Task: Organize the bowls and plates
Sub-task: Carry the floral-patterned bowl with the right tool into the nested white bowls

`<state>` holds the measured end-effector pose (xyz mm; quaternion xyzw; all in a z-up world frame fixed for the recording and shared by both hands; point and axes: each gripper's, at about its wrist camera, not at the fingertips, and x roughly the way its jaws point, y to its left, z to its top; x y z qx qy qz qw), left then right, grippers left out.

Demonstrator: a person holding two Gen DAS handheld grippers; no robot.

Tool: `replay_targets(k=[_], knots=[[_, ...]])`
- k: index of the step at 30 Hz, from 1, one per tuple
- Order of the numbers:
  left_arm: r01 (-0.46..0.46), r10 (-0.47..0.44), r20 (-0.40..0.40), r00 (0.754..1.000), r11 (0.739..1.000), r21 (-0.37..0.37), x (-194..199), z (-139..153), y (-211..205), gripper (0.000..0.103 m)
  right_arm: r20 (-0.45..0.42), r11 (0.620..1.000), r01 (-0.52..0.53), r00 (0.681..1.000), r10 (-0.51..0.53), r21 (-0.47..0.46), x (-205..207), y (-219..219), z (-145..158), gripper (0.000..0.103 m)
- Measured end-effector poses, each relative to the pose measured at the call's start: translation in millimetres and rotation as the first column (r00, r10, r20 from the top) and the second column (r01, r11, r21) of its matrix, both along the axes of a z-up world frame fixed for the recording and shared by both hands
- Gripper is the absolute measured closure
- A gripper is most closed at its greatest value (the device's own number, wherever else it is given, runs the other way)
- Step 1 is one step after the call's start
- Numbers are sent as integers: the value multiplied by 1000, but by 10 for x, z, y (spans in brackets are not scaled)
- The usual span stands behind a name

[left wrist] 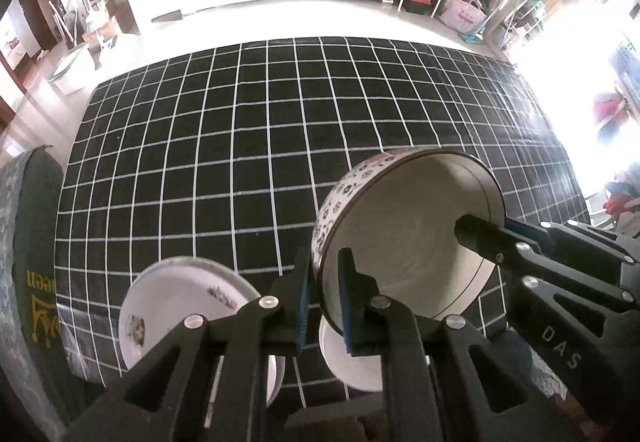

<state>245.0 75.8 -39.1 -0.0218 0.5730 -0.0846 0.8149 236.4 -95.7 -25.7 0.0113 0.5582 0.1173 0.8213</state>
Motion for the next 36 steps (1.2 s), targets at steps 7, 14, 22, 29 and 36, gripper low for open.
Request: replay_targets(k=[7, 14, 22, 29, 36], knots=[[1, -1, -46, 999, 1000, -13, -318, -141, -72, 92, -28, 1000, 2, 1000, -2, -8, -229, -1, -89, 85], [6, -6, -98, 995, 1000, -6, -565, -398, -153, 92, -99, 1000, 12, 995, -13, -10, -410, -18, -363, 86], [7, -10, -144, 990, 1000, -17, -753, -652, -191, 92, -167, 1000, 20, 986, -22, -11, -485, -30, -609, 86], [2, -5, -157, 988, 1000, -21, -781, -762, -195, 92, -178, 1000, 11, 984, -15, -23, -488, -31, -647, 85], [-2, -3, -151, 988, 999, -32, -757, -936, -94, 92, -205, 1000, 9, 979, -11, -10, -465, -61, -747, 85]])
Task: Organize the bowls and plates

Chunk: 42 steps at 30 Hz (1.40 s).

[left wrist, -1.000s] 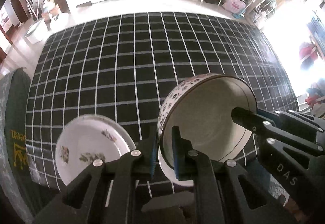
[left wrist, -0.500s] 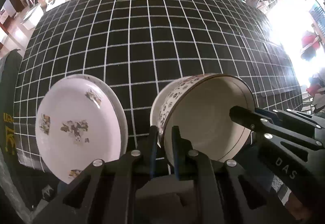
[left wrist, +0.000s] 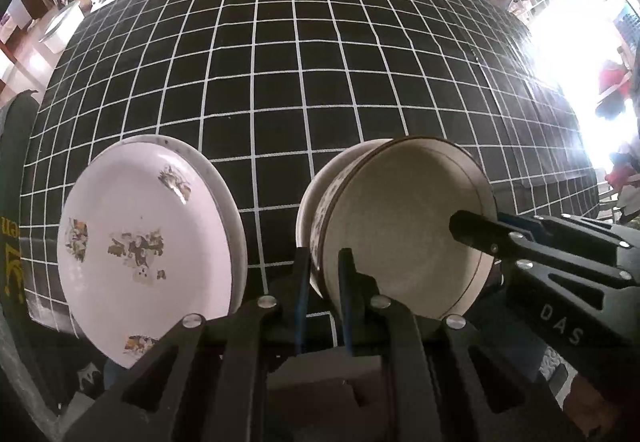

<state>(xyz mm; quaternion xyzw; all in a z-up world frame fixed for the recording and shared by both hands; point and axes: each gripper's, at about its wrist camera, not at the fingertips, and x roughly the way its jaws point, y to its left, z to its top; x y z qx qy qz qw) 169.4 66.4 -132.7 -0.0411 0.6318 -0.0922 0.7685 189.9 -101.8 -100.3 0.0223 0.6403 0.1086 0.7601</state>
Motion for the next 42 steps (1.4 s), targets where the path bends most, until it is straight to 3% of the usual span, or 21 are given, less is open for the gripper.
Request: replay_targets(k=[4, 8, 10, 14, 16, 21, 23, 30, 32, 34, 36, 42], knots=[[-4, 4, 11, 1000, 1000, -15, -15, -26, 95, 92, 14, 1000, -7, 1000, 7, 18, -28, -53, 37, 85], [8, -6, 67, 998, 999, -35, -57, 103, 146, 92, 92, 1000, -29, 995, 29, 0, -62, -69, 194, 85], [11, -8, 75, 997, 999, -40, -48, 150, 134, 89, 125, 999, -48, 991, 49, -5, -47, -63, 245, 85], [10, -6, 70, 998, 998, -56, -7, 95, 163, 82, 109, 999, -51, 993, 52, -13, 6, -58, 180, 85], [4, 0, 64, 998, 998, -69, 5, 72, 171, 77, 95, 999, -50, 994, 51, -9, 16, -70, 117, 81], [-17, 27, 71, 997, 991, -135, -29, 69, 258, 66, 63, 998, -17, 998, 13, 64, -23, -199, 23, 47], [-10, 24, 88, 996, 988, -155, -69, 73, 280, 62, 62, 996, 2, 998, -7, 89, -49, -251, 30, 39], [39, -17, 119, 993, 982, -186, -174, 74, 218, 56, 81, 971, 98, 990, -118, 218, -137, -457, 83, 31], [56, -33, 117, 993, 977, -207, -195, 41, 197, 47, 75, 968, 98, 990, -118, 230, -145, -453, 61, 28], [85, -52, 146, 988, 970, -226, -246, 36, 184, 45, 65, 968, 87, 992, -105, 237, -150, -418, 20, 26], [103, -66, 168, 984, 971, -217, -259, 29, 147, 37, 59, 968, 79, 994, -96, 239, -141, -379, -15, 26], [114, -88, 123, 989, 969, -219, -161, -144, 104, 35, 24, 967, 92, 995, -101, 236, -59, -301, -169, 23]])
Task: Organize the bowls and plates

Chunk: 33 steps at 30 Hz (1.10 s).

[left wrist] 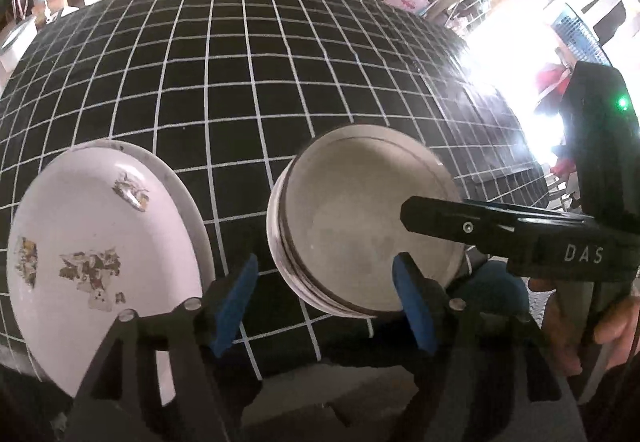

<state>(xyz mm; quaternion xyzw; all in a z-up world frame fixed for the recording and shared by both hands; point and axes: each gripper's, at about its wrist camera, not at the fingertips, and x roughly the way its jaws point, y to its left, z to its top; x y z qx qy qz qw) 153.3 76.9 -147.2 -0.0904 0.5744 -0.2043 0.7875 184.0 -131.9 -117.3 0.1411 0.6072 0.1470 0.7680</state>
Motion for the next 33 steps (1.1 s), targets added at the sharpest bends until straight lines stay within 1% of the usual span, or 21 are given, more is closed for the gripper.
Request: replay_targets(k=[8, 12, 13, 15, 19, 25, 31, 32, 33], knots=[[17, -19, -48, 999, 999, -34, 98, -163, -2, 35, -53, 1000, 13, 998, -13, -15, 103, 6, -208, 22], [21, -24, -69, 997, 999, -44, 170, -235, -21, 35, -70, 1000, 9, 998, -9, -6, 147, 24, -276, 22], [22, -25, -72, 997, 999, -38, 205, -256, -92, 35, -73, 1000, 8, 997, -9, -4, 156, 26, -286, 22], [24, -26, -71, 997, 999, -31, 199, -286, -94, 35, -82, 1000, 6, 997, -6, 1, 170, 33, -317, 22], [29, -33, -91, 995, 998, -52, 210, -352, -151, 35, -110, 1000, 12, 994, -9, 21, 185, 16, -396, 22], [41, -44, -89, 995, 998, -41, 224, -372, -257, 35, -131, 999, 26, 991, -20, 41, 175, -90, -463, 22], [27, -31, -90, 995, 999, -39, 256, -367, -373, 35, -141, 997, 32, 990, -21, 77, 176, -130, -491, 22], [26, -29, -91, 995, 999, -39, 249, -366, -354, 35, -141, 997, 28, 990, -16, 79, 174, -128, -494, 23], [24, -27, -93, 995, 999, -39, 256, -367, -358, 35, -138, 996, 18, 990, -6, 87, 161, -113, -496, 26]])
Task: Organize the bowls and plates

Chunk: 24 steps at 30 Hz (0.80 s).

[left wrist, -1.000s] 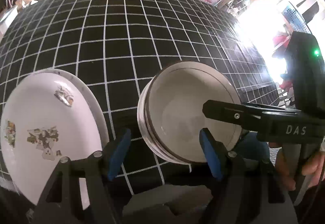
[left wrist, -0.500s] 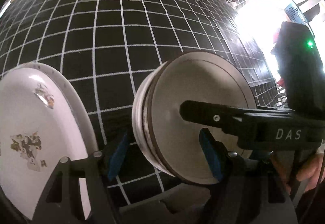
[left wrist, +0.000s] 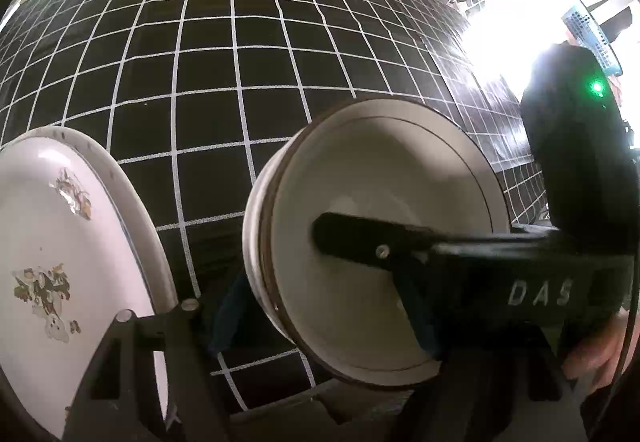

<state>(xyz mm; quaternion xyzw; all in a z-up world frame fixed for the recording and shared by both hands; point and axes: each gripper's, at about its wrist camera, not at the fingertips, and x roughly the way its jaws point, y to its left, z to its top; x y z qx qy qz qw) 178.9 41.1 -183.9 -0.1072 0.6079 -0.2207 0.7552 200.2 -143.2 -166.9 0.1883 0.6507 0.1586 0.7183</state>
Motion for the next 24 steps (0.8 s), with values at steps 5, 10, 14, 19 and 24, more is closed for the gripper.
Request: replay_targets(k=[5, 10, 14, 19, 24], knots=[[-8, 8, -5, 1000, 1000, 12, 34, -11, -34, 32, 22, 1000, 3, 1000, -4, 8, -41, 18, 25, 28], [-36, 36, -9, 999, 999, 32, 110, -15, -162, 30, 14, 999, 36, 999, -36, 2, -63, 13, 35, 28], [-41, 41, -17, 999, 999, 26, 111, -16, -207, 30, -2, 999, 46, 999, -46, -11, -49, 49, 39, 28], [-63, 63, -48, 997, 998, 1, 64, -11, -248, 30, -15, 996, 73, 997, -74, -47, -66, 80, 87, 29], [-69, 69, -17, 998, 998, 1, 28, 117, -266, 30, -21, 995, 82, 996, -83, -58, -76, 136, 199, 29]])
